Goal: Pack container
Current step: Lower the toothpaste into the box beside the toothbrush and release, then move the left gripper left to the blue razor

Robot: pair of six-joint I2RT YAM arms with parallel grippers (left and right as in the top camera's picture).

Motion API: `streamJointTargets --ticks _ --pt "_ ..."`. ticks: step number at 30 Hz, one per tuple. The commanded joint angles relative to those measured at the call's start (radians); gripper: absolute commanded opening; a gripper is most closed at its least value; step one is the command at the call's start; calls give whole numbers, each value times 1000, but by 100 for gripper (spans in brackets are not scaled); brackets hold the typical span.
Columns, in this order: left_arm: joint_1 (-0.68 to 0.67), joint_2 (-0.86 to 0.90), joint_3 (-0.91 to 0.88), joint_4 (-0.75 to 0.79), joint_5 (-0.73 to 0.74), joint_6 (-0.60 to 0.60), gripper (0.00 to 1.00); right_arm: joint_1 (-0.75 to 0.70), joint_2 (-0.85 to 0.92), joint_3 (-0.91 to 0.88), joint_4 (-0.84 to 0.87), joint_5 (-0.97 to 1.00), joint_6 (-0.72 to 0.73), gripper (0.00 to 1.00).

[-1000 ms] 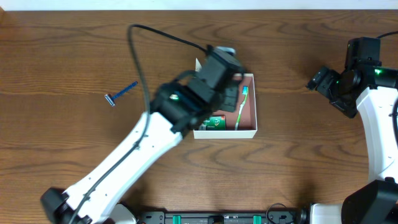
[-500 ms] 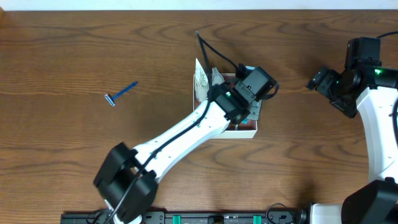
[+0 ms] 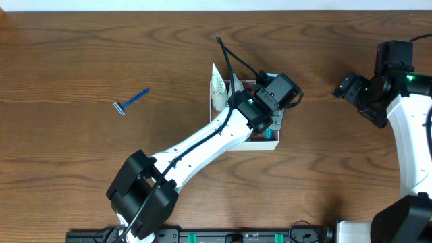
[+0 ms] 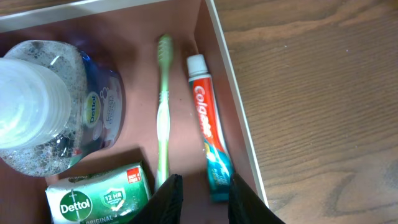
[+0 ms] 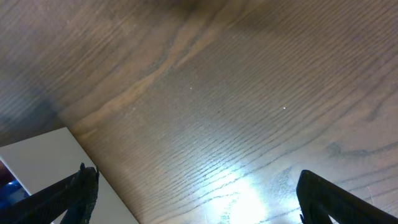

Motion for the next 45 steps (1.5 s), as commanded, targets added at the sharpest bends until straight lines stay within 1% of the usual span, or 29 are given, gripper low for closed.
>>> streamJointTargets --ticks 1,4,7,9,11,15,18,22,25,28,31,32,35,40,44,45 --pt "6 6 16 1 -16 -6 26 -5 4 3 -2 1 -14 99" --pt "14 -2 21 -2 -16 -5 26 -5 4 3 -2 1 -14 99" --pt "20 -38 40 -19 -16 68 26 -5 4 3 -2 1 -14 99" --pt "21 -81 59 -51 -50 107 26 -5 4 3 -2 1 -14 99" --pt "24 -140 83 -106 -143 122 26 -5 4 3 -2 1 -14 99" --pt "55 -279 106 -210 -384 137 31 -5 4 3 -2 1 -14 99" --pt "129 -364 106 -249 -471 137 35 -5 4 3 -2 1 -14 99" --pt "319 -409 106 -265 -476 137 42 -5 4 3 -2 1 -14 99" --pt "479 -386 96 -257 -454 137 44 -5 4 3 -2 1 -14 99" --pt "640 -333 89 -237 -376 150 49 -5 4 3 -2 1 -14 99" --pt "755 -266 89 -214 -271 232 59 -5 4 3 -2 1 -14 99" --pt "789 -238 89 -207 -238 266 60 -5 4 3 -2 1 -14 99" --pt "853 -159 89 -190 -190 358 65 -5 4 3 -2 1 -14 99" --pt "904 -32 89 -174 -166 533 68 -5 4 3 -2 1 -14 99" --pt "919 51 89 -160 43 703 70 -5 4 3 -2 1 -14 99" --pt "919 69 88 -159 64 727 71 -5 4 3 -2 1 -14 99"
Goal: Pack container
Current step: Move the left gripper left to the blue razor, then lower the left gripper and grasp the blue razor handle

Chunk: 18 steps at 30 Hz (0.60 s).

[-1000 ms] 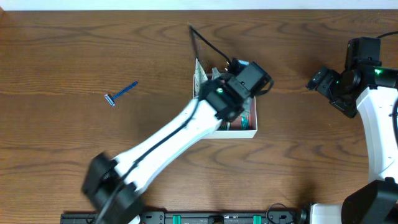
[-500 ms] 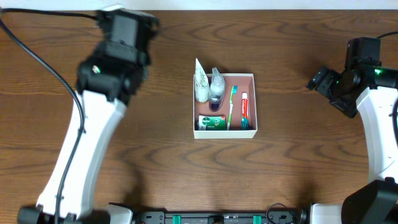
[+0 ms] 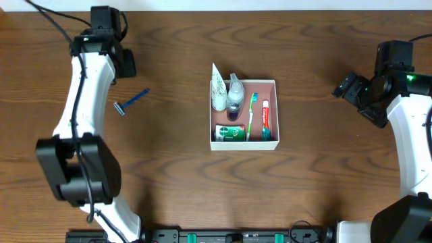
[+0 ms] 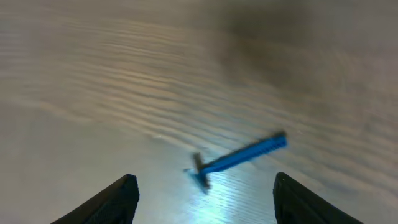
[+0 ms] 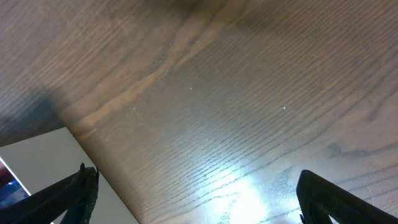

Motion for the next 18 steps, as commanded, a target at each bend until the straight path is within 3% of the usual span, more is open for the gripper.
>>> streamJointTargets --ticks 1,9,18 --pt "4 56 -6 2 165 188 71 -5 4 3 -2 1 -14 99" --pt "6 136 -21 -5 250 294 71 -5 4 3 -2 0 -14 99" --pt "12 181 -41 -33 255 318 71 -5 4 3 -2 0 -14 99"
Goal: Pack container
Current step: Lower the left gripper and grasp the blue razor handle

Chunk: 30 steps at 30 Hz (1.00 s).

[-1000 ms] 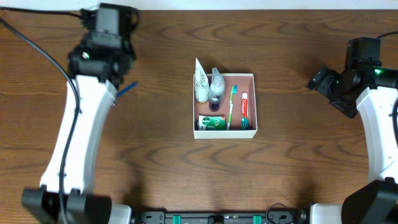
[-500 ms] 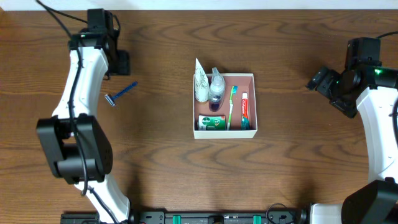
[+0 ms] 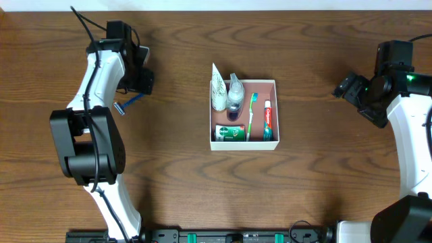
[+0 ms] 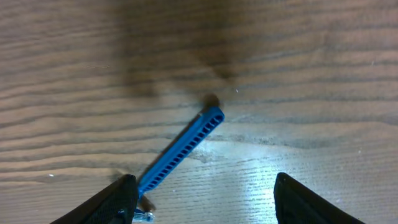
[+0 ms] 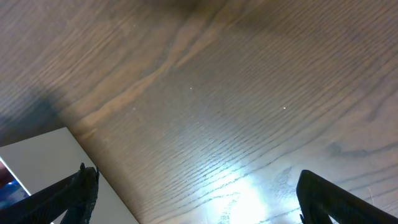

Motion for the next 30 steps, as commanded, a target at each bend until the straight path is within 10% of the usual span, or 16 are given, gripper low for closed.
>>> streamJointTargets --ticks 1,30 --pt "14 21 -22 -20 18 38 71 -5 4 3 -2 1 -14 99" --pt "85 70 -99 91 56 41 71 -5 4 3 -2 1 -14 99"
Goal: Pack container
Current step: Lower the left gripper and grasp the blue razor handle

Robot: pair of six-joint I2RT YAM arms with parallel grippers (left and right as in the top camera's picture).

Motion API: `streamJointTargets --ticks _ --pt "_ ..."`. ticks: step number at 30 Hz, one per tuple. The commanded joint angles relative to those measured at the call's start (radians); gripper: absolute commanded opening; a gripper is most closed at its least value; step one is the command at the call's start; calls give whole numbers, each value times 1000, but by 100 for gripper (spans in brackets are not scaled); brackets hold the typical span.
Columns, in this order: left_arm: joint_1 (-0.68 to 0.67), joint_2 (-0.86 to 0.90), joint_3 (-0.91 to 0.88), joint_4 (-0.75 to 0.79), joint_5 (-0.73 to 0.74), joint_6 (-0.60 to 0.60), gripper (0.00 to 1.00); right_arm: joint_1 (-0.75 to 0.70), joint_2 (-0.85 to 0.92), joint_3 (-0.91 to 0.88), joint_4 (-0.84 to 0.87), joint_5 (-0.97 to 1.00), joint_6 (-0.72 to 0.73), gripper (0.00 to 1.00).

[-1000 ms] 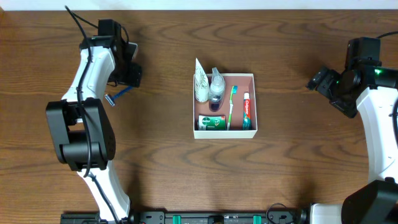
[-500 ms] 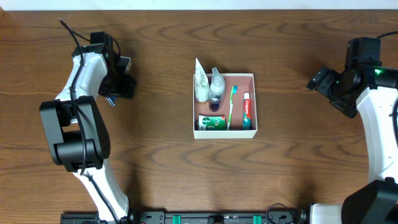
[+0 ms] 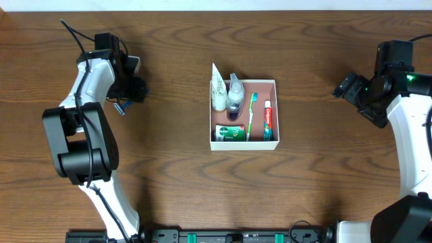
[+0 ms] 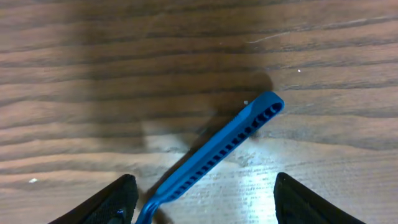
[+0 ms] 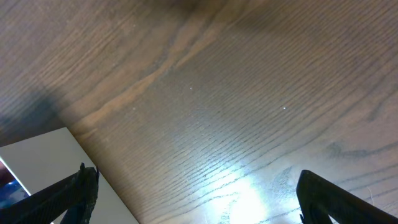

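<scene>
A blue razor (image 4: 211,152) lies flat on the wooden table, mostly hidden under the arm in the overhead view, with only its head (image 3: 121,108) showing. My left gripper (image 4: 202,208) is open low over it, the handle running between the fingers. The white container (image 3: 273,115) at mid-table holds a green toothbrush (image 3: 252,115), a Colgate tube (image 3: 266,120), a Dettol soap pack (image 3: 230,132), a sanitizer bottle (image 3: 234,98) and a white pouch (image 3: 218,90). My right gripper (image 5: 199,205) hangs open over bare wood at the far right.
The wooden table (image 3: 169,175) spreads wide around the container. A white corner of the container (image 5: 50,162) shows at the left of the right wrist view. A black rail (image 3: 236,236) runs along the near edge.
My left gripper has dropped closer to the razor, which now looms larger between the open fingers. The wrist has shifted slightly left in the overhead view. The right arm has not moved.
My left gripper was first inside the container, nearly shut above the toothbrush and toothpaste. Then it was open at the table's far left, above the razor. It then stood nearer the razor, and now sits low over it, fingers straddling the handle.
</scene>
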Motion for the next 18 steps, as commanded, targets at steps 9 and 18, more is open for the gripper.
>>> streamJointTargets --ticks 9,18 --pt "2 53 -5 -4 16 9 70 -5 4 3 -2 1 -14 99" --pt "-12 53 -17 -71 16 -92 55 -5 4 3 -2 1 -14 99"
